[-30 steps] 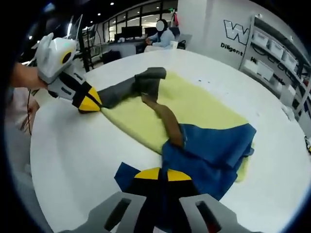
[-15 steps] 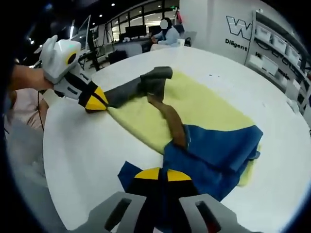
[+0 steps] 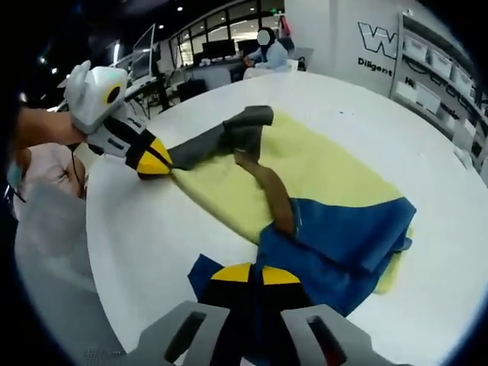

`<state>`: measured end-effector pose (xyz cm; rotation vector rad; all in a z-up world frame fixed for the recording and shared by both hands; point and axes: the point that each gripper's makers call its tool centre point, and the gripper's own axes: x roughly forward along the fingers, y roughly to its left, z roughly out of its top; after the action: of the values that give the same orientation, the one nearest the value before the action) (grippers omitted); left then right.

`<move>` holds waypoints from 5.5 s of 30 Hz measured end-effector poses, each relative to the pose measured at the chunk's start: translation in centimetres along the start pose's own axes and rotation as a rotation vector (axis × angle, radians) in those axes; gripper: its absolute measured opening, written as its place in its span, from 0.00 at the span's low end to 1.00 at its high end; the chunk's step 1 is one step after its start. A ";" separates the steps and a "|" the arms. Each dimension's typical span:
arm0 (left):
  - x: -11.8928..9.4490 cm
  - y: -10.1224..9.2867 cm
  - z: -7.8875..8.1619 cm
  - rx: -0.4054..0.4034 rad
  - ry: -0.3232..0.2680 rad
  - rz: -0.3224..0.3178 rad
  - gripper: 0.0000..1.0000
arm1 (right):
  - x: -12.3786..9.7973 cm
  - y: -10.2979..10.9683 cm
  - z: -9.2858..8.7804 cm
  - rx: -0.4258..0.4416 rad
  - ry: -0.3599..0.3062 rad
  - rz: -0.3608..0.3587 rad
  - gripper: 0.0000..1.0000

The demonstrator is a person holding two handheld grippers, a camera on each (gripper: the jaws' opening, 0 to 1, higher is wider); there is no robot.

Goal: Fold the garment on the visible template until the final outline fits inside the template.

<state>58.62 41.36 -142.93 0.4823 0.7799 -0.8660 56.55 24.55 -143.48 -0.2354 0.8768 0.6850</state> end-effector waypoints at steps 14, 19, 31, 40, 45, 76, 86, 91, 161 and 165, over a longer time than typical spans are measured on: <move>-1.9 -3.3 -2.2 -0.018 -0.001 -0.023 0.01 | -2.0 3.0 -2.2 -0.003 0.010 0.044 0.00; -2.6 -4.6 -2.9 -0.064 0.010 -0.041 0.01 | -2.3 3.6 -3.0 -0.002 0.012 0.051 0.00; -3.3 -4.7 -1.9 -0.003 -0.082 -0.028 0.20 | -2.8 4.1 -2.8 -0.040 -0.044 0.053 0.00; -3.8 -2.8 0.9 0.029 -0.161 -0.030 0.32 | -3.9 3.0 -1.2 -0.068 -0.115 0.019 0.13; -3.1 -2.2 2.2 0.103 -0.164 -0.046 0.29 | -4.0 2.1 -0.1 -0.083 -0.144 -0.003 0.18; 3.2 -1.1 3.2 0.499 0.006 -0.144 0.21 | -0.3 0.7 -0.9 -0.302 -0.013 0.008 0.15; 3.6 -0.2 3.3 0.660 0.022 -0.139 0.18 | -0.1 0.1 -1.6 -0.375 0.015 0.000 0.11; 3.7 0.1 3.3 0.700 0.032 -0.144 0.22 | -0.1 -0.2 -1.6 -0.381 0.018 -0.007 0.08; 2.0 -2.8 0.7 0.581 0.094 -0.242 0.06 | -1.4 0.3 -2.0 -0.401 -0.024 0.038 0.00; 1.9 -2.8 0.9 0.552 0.097 -0.239 0.02 | -1.9 0.3 -1.9 -0.367 -0.017 0.051 0.00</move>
<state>57.45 38.31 -144.02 0.9361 0.6899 -1.2975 54.29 23.04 -143.15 -0.5356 0.7382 0.8928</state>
